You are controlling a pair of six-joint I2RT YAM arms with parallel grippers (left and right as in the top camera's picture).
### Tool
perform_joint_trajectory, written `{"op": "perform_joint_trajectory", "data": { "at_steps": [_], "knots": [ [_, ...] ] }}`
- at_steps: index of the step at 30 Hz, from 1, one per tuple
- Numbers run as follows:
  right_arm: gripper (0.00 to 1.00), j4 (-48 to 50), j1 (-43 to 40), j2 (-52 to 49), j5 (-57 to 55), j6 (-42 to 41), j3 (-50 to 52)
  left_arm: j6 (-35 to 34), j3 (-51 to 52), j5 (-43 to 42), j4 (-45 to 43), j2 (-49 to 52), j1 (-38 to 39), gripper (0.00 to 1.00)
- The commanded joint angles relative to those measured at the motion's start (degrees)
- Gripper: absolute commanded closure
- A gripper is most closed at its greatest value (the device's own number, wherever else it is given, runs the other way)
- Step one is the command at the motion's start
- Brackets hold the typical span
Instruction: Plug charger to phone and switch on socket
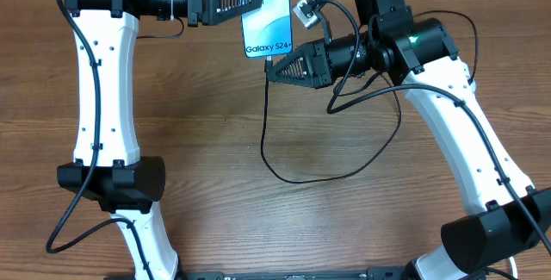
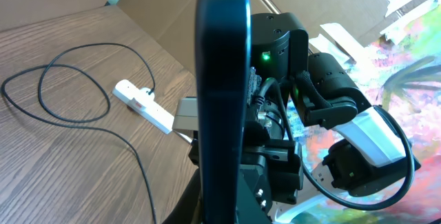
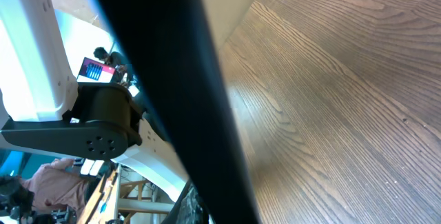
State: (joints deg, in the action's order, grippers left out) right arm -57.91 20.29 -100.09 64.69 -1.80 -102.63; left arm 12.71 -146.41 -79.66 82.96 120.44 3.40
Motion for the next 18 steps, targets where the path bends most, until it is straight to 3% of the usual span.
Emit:
{"op": "perform_joint_trajectory", "data": {
  "at_steps": [1, 18],
  "knots": [
    [0.96, 0.4, 0.3, 1.9, 1.2, -0.1, -0.5, 2.4, -1.0, -2.0, 0.4, -0.7, 0.0, 0.96],
    [0.96, 0.3, 0.2, 1.9, 1.2, -0.2, -0.5, 5.6, -1.0, -2.0, 3.7, -0.7, 0.0, 0.96]
  ]
}}
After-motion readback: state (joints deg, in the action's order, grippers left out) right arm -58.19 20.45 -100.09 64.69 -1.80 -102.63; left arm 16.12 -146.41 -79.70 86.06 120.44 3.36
